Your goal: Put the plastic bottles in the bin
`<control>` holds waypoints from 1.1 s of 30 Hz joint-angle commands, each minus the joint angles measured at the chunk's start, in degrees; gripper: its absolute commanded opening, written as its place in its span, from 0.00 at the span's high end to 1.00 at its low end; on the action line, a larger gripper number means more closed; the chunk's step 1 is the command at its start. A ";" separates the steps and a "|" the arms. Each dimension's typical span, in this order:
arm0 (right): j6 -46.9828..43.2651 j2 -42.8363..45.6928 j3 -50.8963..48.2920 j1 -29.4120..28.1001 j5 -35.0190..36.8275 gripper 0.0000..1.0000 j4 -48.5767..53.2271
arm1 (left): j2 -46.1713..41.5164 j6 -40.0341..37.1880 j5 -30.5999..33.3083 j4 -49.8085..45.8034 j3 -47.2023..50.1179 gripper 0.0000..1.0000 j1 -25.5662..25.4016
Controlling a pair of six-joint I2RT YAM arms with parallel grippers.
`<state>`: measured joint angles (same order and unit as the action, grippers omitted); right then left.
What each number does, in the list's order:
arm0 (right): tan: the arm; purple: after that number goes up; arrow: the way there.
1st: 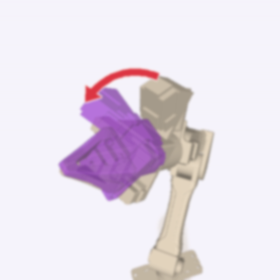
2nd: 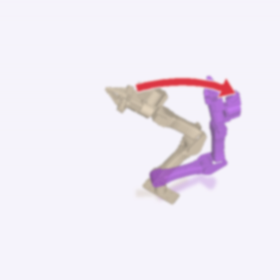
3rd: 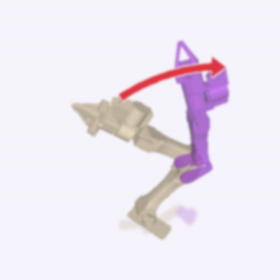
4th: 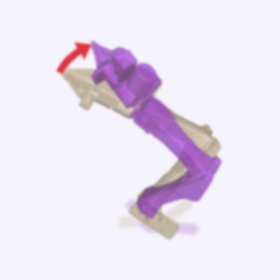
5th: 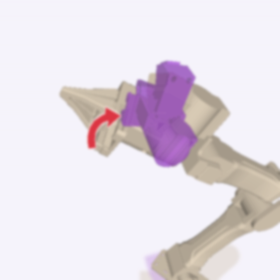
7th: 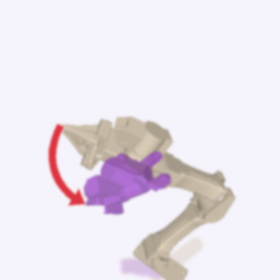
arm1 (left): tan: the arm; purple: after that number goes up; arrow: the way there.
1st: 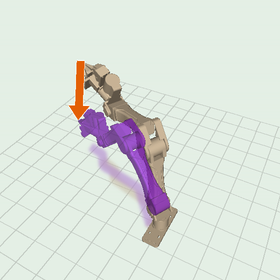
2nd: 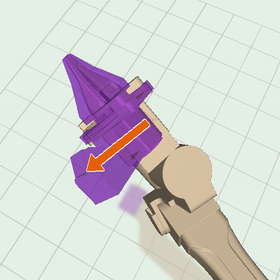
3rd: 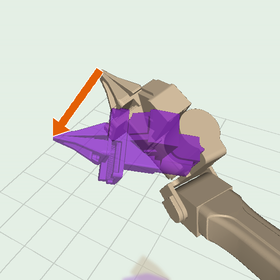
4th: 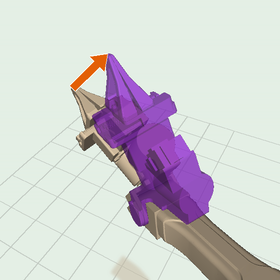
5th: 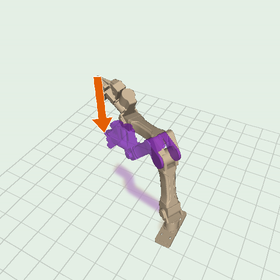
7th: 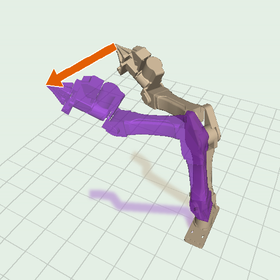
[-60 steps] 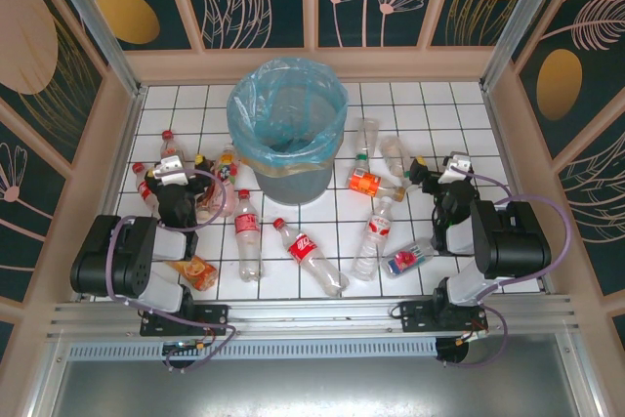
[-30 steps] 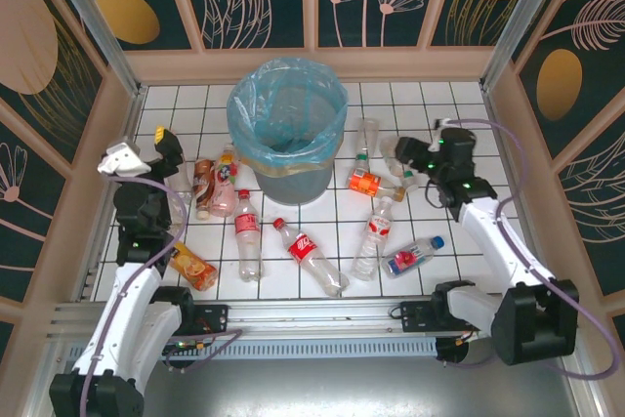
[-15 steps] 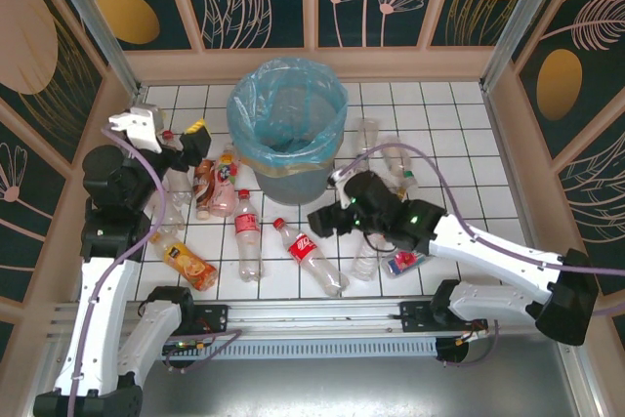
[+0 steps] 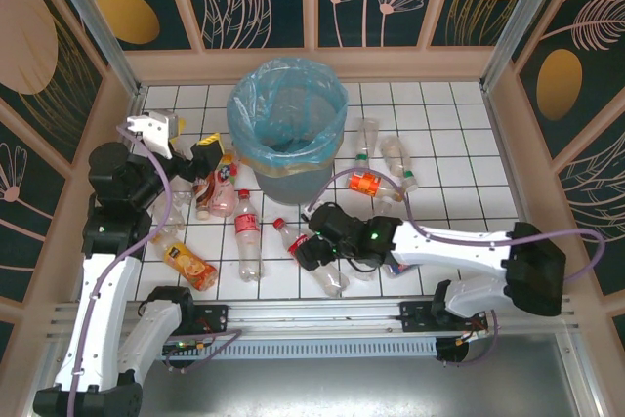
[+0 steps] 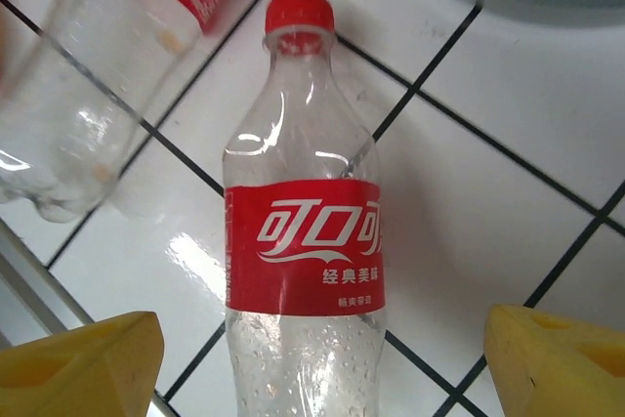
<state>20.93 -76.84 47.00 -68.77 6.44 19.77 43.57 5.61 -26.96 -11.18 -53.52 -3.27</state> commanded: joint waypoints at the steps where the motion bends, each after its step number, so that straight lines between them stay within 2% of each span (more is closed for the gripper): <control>1: -0.10 -4.32 2.49 -1.31 0.76 0.12 0.06 | -0.82 0.43 0.14 -0.07 0.39 0.10 0.24; 13: -1.59 -18.74 9.75 -1.54 -0.13 0.09 3.53 | -2.61 -1.09 2.17 -2.47 1.43 0.09 0.28; 19: -2.44 -22.49 13.03 -1.49 1.27 0.18 6.42 | -2.78 -1.70 2.64 -4.63 0.15 0.09 0.28; 24: -3.16 -20.82 13.99 -1.69 0.76 0.34 8.04 | -2.97 -1.91 3.26 -5.43 -0.60 0.09 0.31; 29: -3.30 -13.46 12.90 -3.62 -1.78 0.40 10.97 | -2.93 -1.56 3.01 -5.69 -1.86 0.09 0.24; 33: -3.60 -6.38 12.84 -4.93 -5.04 0.42 12.37 | -2.11 -0.94 1.89 -5.28 -7.59 0.09 0.28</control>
<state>17.96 -89.06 59.35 -72.69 4.29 29.23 41.74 4.69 -24.03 -17.72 -56.73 -3.27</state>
